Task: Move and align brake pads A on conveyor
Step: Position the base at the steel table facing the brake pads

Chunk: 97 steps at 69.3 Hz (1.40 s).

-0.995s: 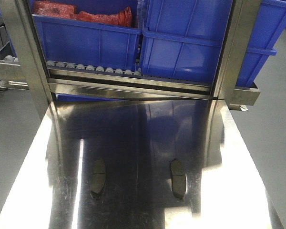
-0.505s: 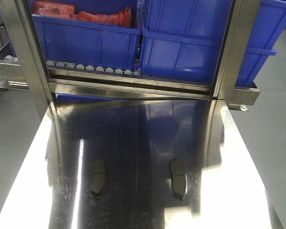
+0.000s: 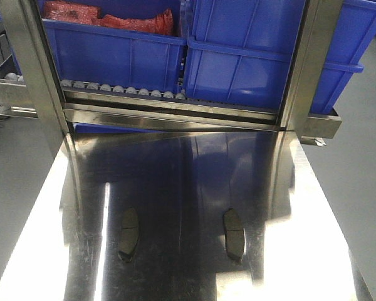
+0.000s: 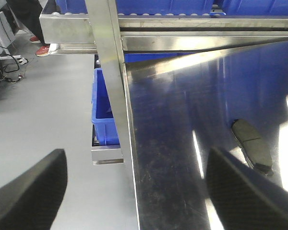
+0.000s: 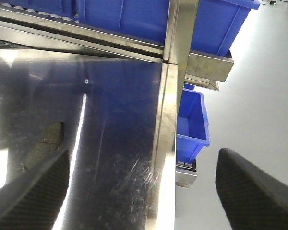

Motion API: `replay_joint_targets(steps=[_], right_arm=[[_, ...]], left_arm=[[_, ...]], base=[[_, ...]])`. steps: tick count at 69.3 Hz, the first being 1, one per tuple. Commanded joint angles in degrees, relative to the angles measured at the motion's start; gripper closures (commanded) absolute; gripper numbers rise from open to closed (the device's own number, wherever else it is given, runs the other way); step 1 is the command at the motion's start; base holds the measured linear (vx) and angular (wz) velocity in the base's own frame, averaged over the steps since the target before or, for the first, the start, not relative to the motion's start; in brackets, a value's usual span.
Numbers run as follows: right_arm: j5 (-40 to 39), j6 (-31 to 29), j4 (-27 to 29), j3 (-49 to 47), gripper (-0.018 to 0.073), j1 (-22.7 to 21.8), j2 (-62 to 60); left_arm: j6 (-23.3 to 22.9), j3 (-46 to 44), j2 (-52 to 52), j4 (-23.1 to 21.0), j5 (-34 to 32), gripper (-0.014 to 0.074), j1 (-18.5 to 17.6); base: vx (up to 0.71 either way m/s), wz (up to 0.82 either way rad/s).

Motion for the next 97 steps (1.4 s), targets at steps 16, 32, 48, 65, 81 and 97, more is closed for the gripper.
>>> replay_joint_targets(steps=[16, 32, 48, 65, 81, 97], right_arm=[[-3.9, -0.6, -0.3, -1.4, -0.0029, -0.2, 0.5], [-3.9, -0.6, -0.3, -1.4, -0.0029, -0.2, 0.5], [-3.9, -0.6, -0.3, -1.4, -0.0029, -0.2, 0.5], [-3.9, -0.6, -0.3, -1.4, -0.0029, -0.2, 0.5], [-3.9, -0.6, -0.3, -1.4, -0.0029, -0.2, 0.5], [-3.9, -0.6, -0.3, -1.4, -0.0029, -0.2, 0.5]], left_arm=[[-0.2, -1.4, 0.5, -0.6, -3.3, 0.0042, -0.5], [-0.2, -1.4, 0.5, -0.5, -3.8, 0.0042, -0.5], [-0.2, -1.4, 0.5, -0.5, -3.6, 0.0042, -0.5], [-0.8, -1.4, 0.5, -0.6, -3.4, 0.0042, -0.5], [-8.2, -1.8, 6.2, -0.6, -3.7, 0.0042, -0.5], [-8.3, -8.4, 22.4, -2.5, -3.3, 0.0042, -0.5]], base=[[0.00, 0.00], [0.00, 0.00], [0.00, 0.00], [0.00, 0.00], [0.00, 0.00], [0.00, 0.00]])
